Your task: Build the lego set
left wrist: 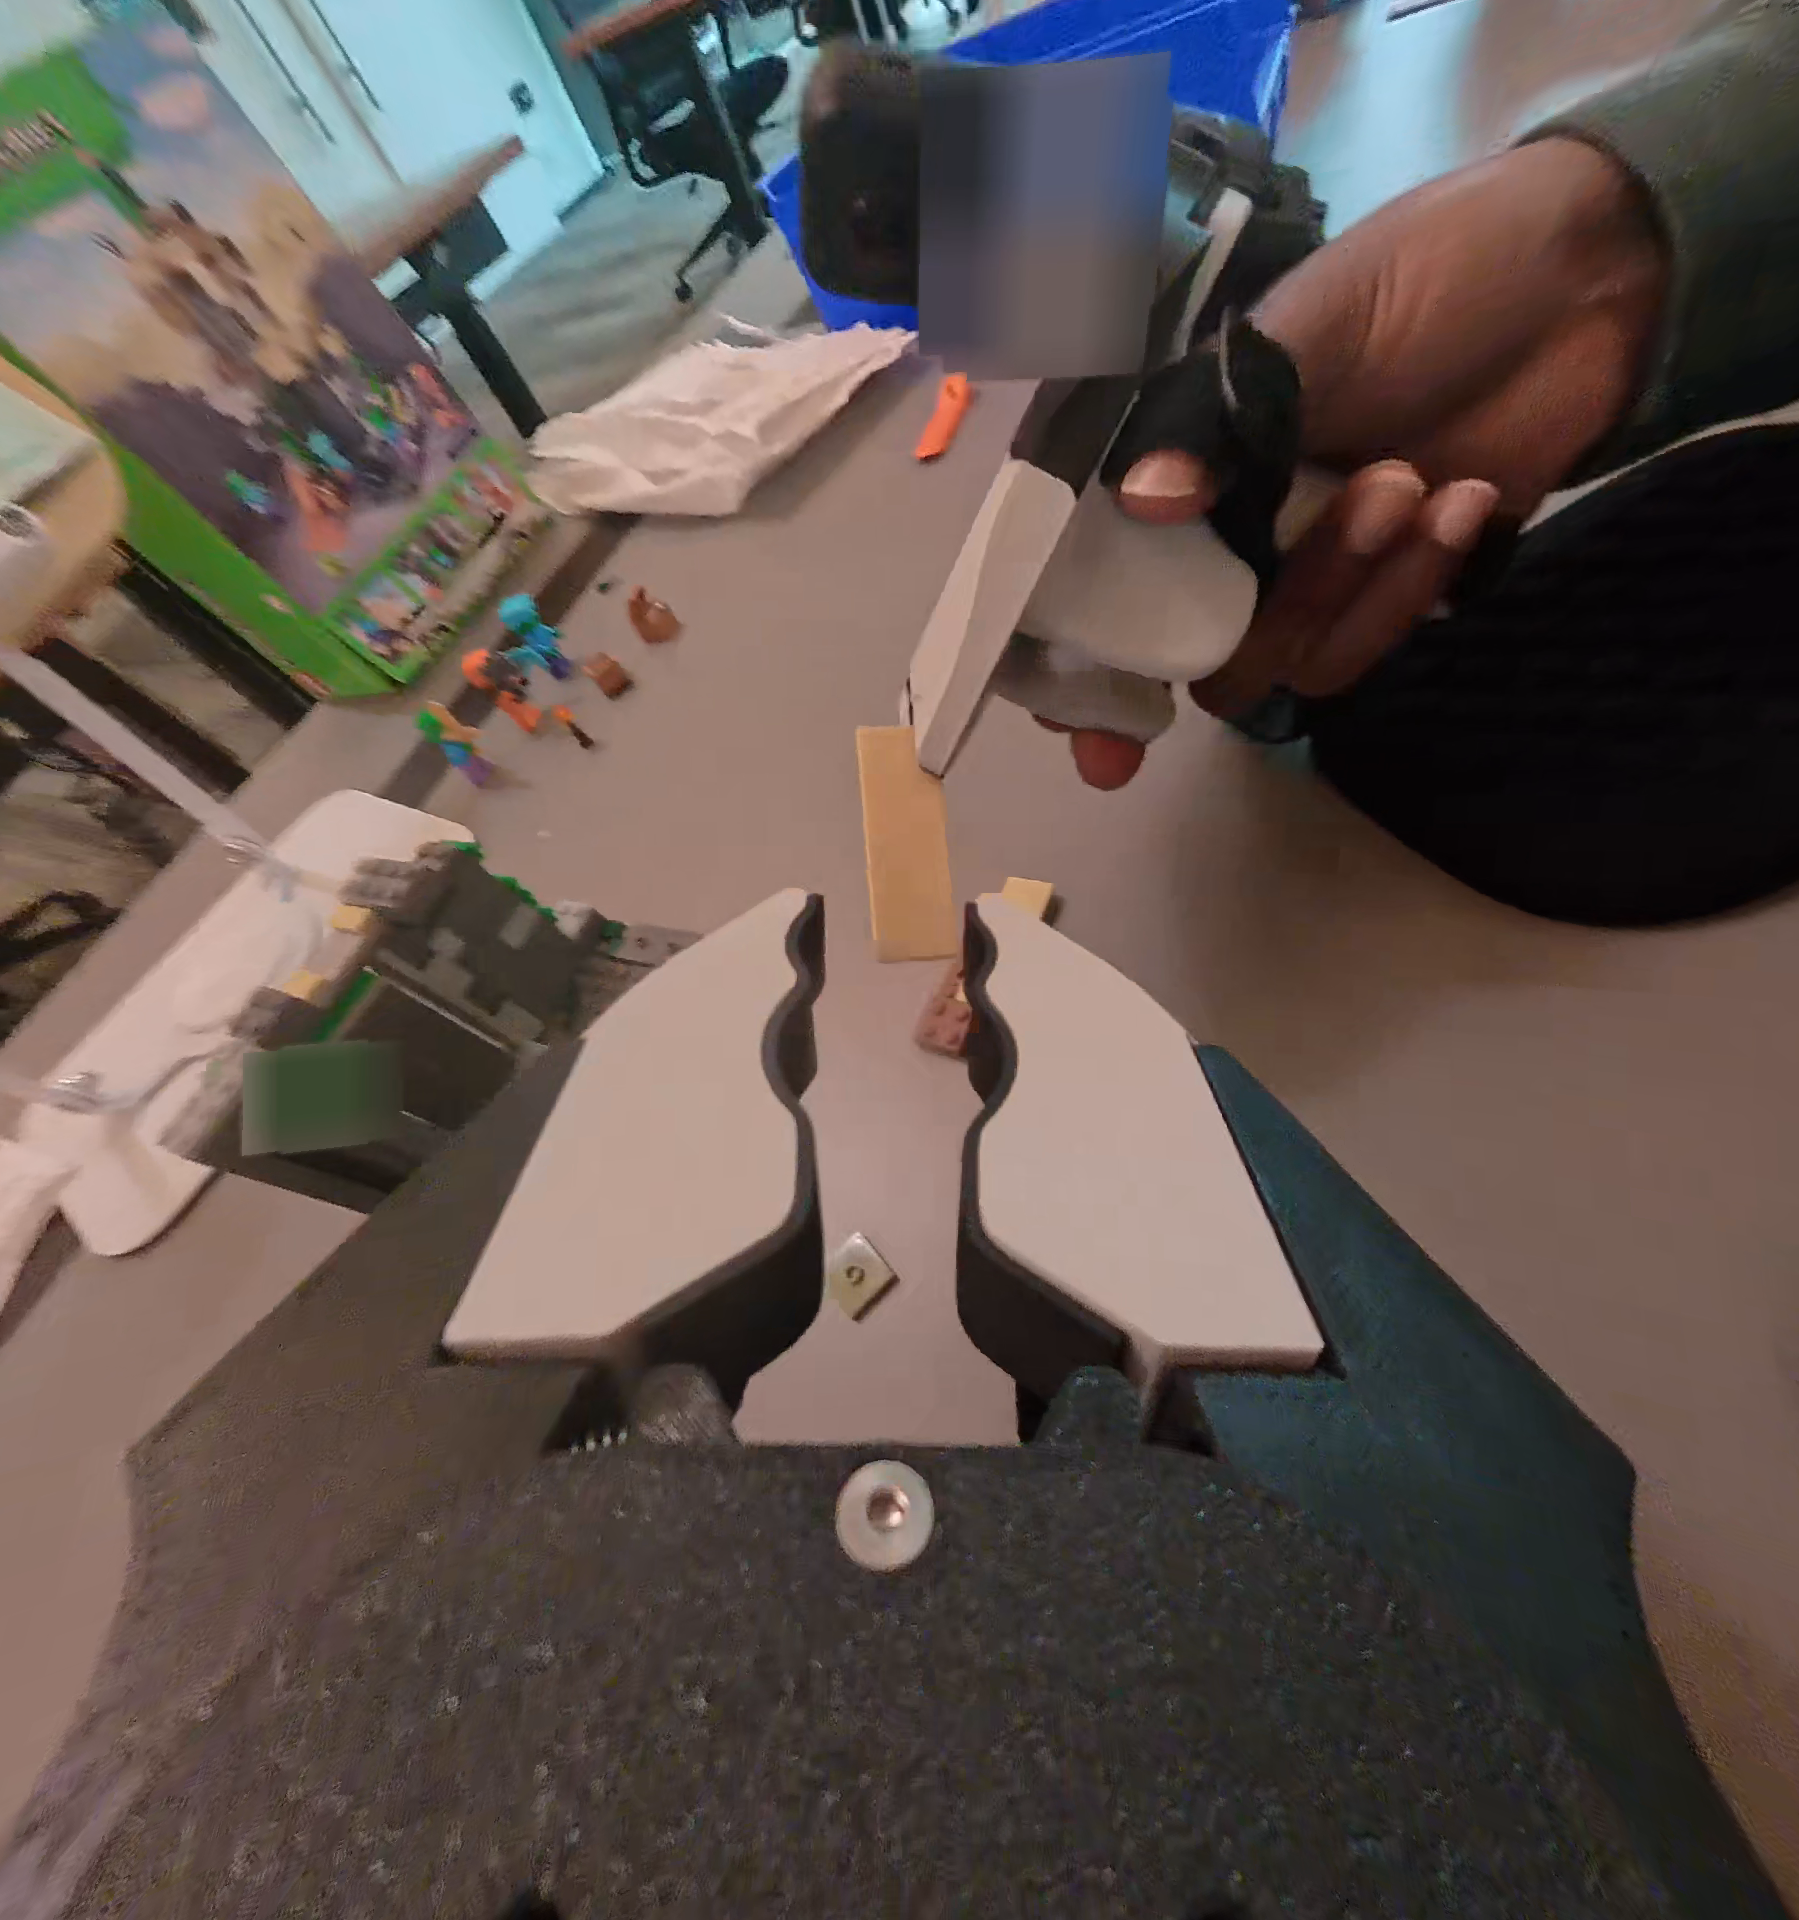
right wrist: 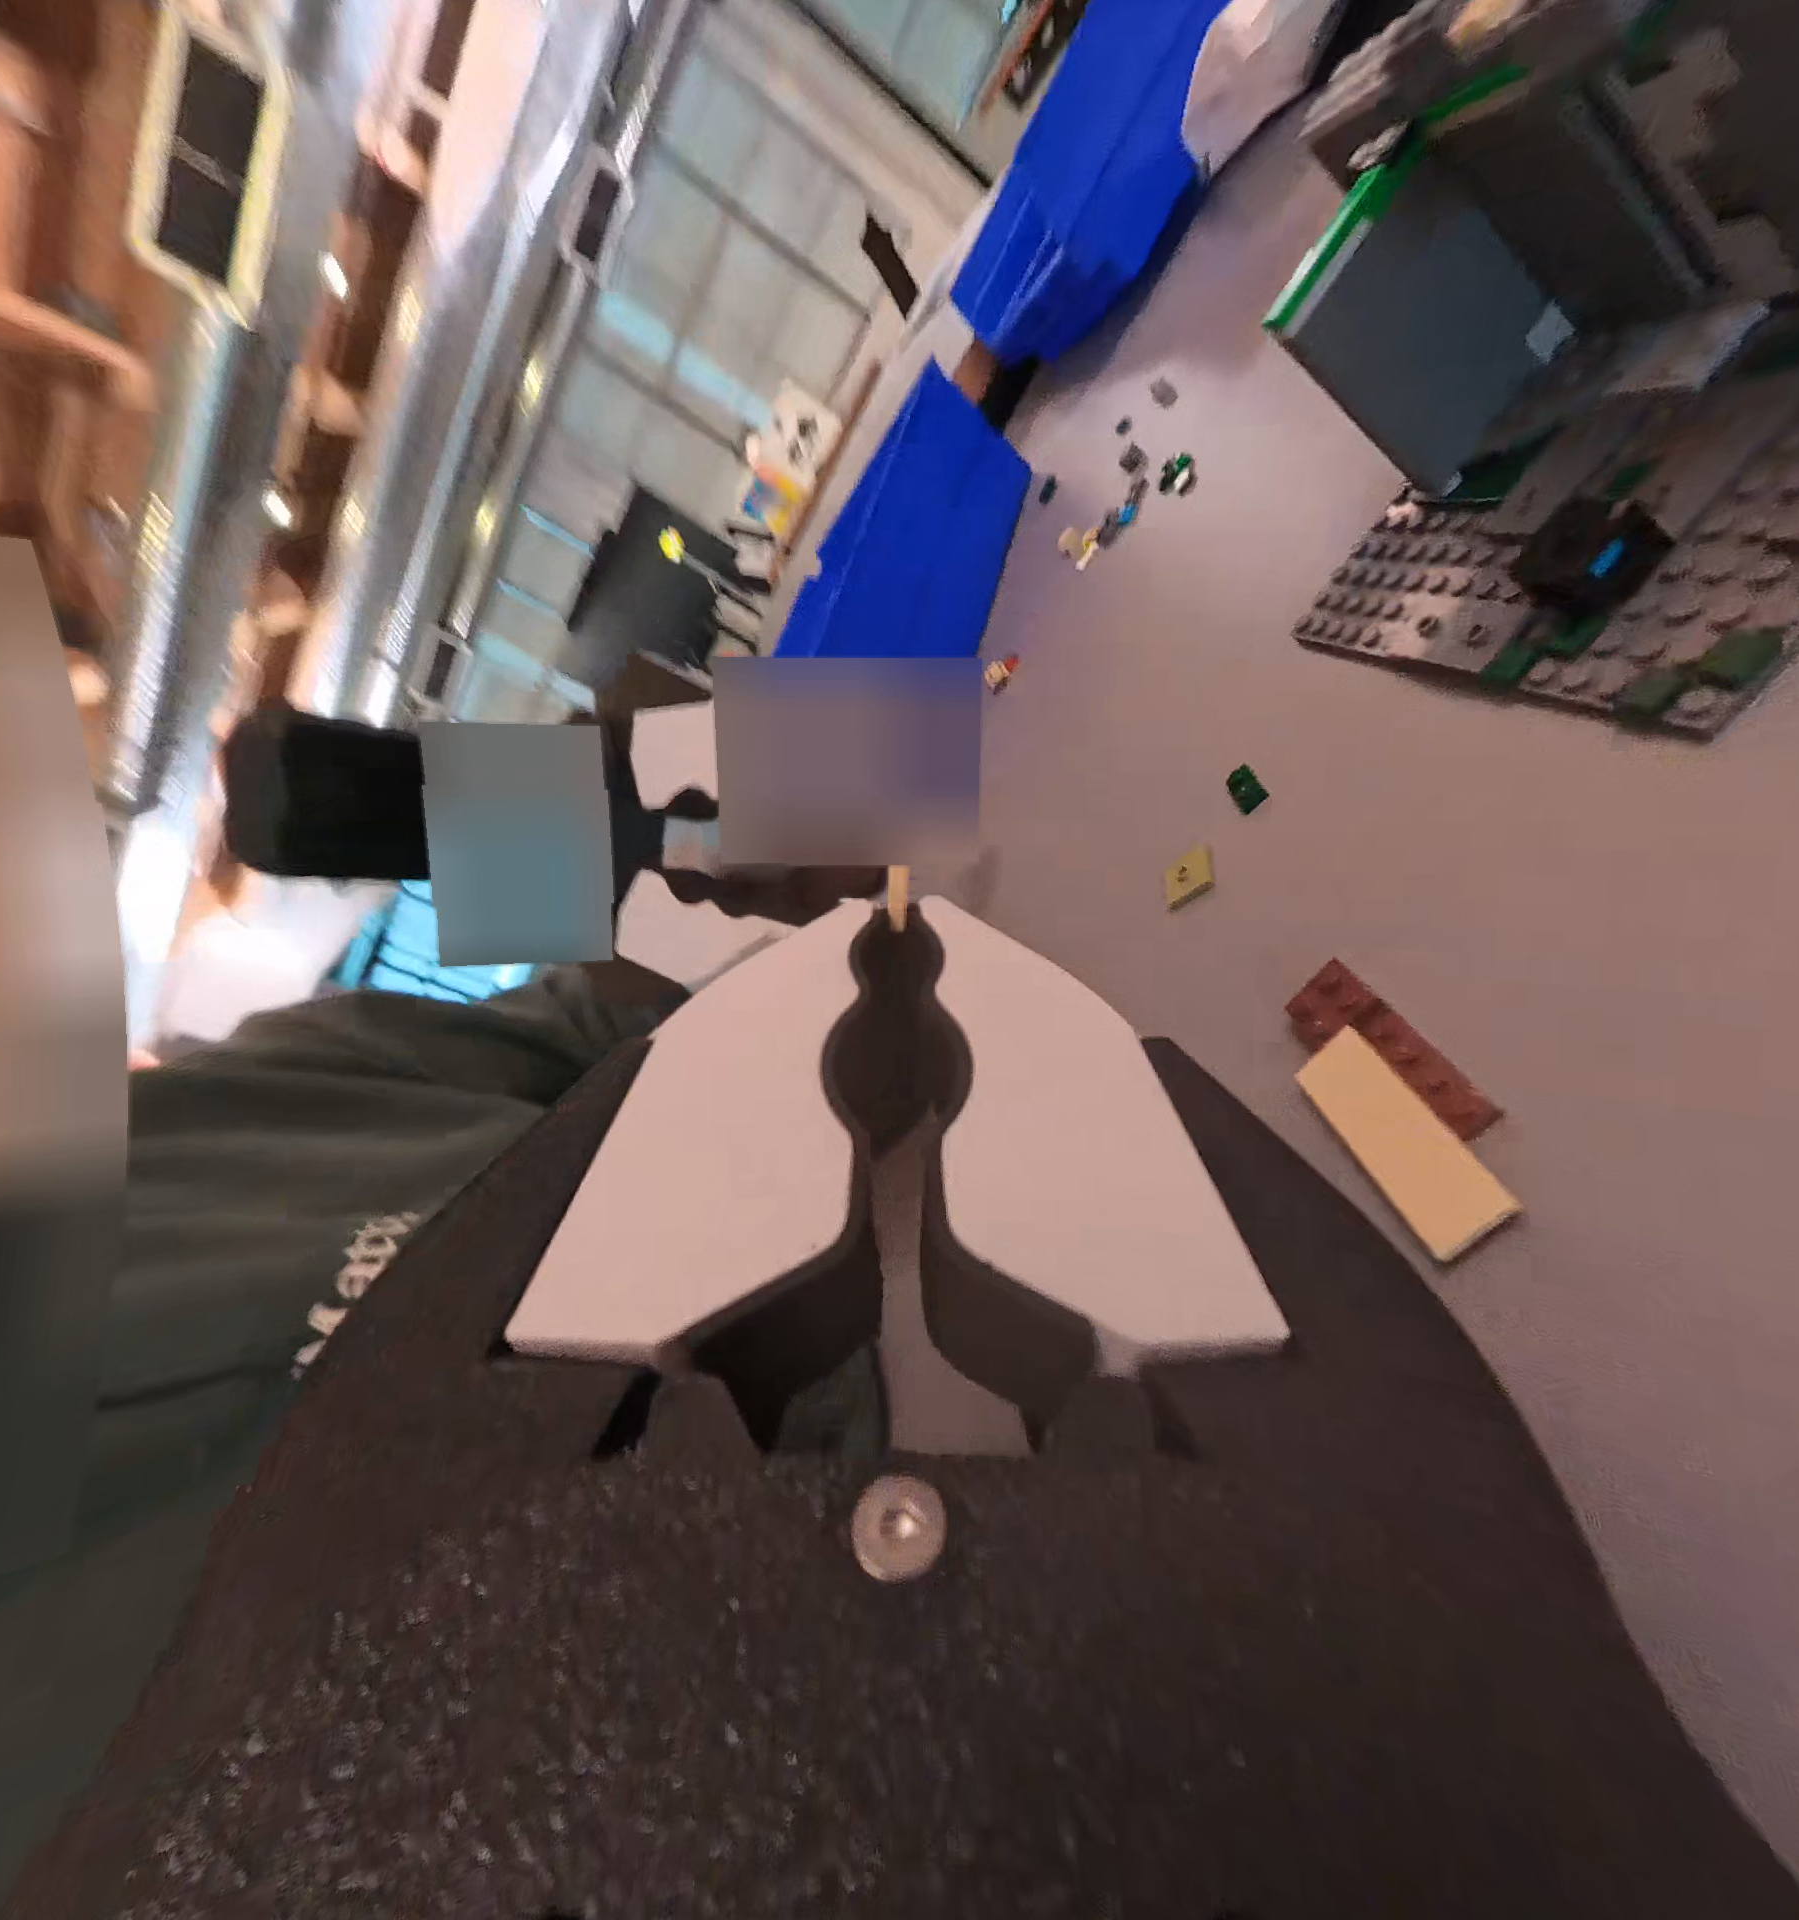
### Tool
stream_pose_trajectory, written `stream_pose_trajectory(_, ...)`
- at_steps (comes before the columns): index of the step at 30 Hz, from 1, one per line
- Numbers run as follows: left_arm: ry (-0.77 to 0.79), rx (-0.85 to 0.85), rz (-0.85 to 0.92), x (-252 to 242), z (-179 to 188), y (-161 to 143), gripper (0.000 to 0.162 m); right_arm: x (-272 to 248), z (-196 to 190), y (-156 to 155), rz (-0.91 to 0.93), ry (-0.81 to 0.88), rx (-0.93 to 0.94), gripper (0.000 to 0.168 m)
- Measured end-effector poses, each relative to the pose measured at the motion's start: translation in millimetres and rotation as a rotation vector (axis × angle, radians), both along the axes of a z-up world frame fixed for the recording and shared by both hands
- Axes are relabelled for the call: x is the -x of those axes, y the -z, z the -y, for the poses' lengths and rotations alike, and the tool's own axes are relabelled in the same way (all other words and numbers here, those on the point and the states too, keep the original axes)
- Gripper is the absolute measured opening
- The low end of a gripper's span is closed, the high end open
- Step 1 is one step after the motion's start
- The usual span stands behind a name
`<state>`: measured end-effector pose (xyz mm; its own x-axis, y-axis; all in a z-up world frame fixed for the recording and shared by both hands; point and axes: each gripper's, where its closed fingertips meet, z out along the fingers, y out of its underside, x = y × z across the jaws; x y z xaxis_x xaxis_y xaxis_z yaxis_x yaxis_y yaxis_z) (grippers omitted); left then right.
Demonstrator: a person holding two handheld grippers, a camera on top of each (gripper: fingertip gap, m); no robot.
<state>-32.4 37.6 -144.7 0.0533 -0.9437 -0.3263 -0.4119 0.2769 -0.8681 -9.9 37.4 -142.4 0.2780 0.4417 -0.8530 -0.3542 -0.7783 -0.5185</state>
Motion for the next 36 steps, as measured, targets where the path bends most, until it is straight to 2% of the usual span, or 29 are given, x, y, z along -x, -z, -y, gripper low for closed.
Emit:
stream_pose_trajectory(5,0.013,-0.052,-0.013,-6.8,-0.9,-2.2,0.016,-6.3,-0.9,-5.1,-0.093,0.054,0.026,0.002)
stream_pose_trajectory(10,0.035,-0.039,-0.028,-12.9,-2.0,-1.9,0.022,-9.1,-1.4,-10.2,-0.145,0.065,0.026,0.002)
stream_pose_trajectory(12,0.037,-0.048,-0.030,-14.6,-3.2,-1.1,0.017,-8.1,-1.0,-11.0,-0.147,0.060,0.020,0.003)
stream_pose_trajectory(18,0.094,-0.035,-0.055,-18.1,-5.8,1.5,0.017,-11.3,-1.0,-7.5,-0.085,0.018,-0.040,0.003)
stream_pose_trajectory(22,0.174,0.029,-0.094,-24.5,-10.3,14.1,0.017,-19.5,-3.2,6.1,0.150,-0.069,-0.193,0.006)
stream_pose_trajectory(27,0.235,0.081,-0.184,-33.3,-18.6,40.9,0.017,-36.4,-13.4,29.2,0.657,-0.189,-0.490,0.027)
stream_pose_trajectory(31,0.262,0.109,-0.228,-39.3,-20.2,57.2,0.017,-36.4,-14.5,49.3,0.992,-0.335,-0.676,0.031)
stream_pose_trajectory(36,0.279,0.123,-0.271,-43.8,-21.5,67.8,0.016,-31.9,-17.1,67.7,1.186,-0.473,-0.783,0.029)
